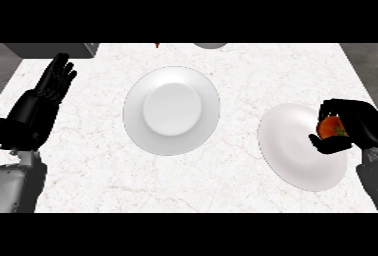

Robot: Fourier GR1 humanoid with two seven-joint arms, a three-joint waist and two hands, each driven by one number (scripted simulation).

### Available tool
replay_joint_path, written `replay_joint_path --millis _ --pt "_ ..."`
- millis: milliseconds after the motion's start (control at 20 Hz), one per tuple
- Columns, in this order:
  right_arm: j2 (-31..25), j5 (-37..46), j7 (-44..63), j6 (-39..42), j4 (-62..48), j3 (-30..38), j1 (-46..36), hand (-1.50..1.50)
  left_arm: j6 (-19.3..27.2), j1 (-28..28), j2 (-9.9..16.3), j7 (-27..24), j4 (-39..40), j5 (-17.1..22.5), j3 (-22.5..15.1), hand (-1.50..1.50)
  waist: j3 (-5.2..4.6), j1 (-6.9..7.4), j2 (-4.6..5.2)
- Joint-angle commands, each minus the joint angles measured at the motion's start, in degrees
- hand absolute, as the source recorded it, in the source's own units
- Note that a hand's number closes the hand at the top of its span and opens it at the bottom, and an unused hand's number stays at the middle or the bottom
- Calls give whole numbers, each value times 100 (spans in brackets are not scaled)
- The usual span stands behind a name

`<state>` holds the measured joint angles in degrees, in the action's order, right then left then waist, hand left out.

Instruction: Pick the tomato from the plate and place it in the plate

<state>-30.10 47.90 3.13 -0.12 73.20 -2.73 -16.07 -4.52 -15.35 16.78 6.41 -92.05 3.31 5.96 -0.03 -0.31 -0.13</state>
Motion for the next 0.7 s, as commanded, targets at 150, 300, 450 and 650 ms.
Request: replay_joint_path --millis 150,300,450,650 --pt "428 -1037 -290 536 1477 105 -281 150 103 79 -182 -86 36 -108 -82 0 -2 -44 -17" --pt "580 -1544 -208 877 2119 179 -225 150 -146 130 42 -61 69 104 133 0 -1 -27 -20" --pt "1051 -1285 391 874 2848 -305 62 150 204 -41 -227 273 -215 -216 -163 0 2 -10 -9" --pt "1505 -1238 889 1116 2477 -575 -895 150 12 -355 -103 148 181 -131 -9 0 1 39 16"
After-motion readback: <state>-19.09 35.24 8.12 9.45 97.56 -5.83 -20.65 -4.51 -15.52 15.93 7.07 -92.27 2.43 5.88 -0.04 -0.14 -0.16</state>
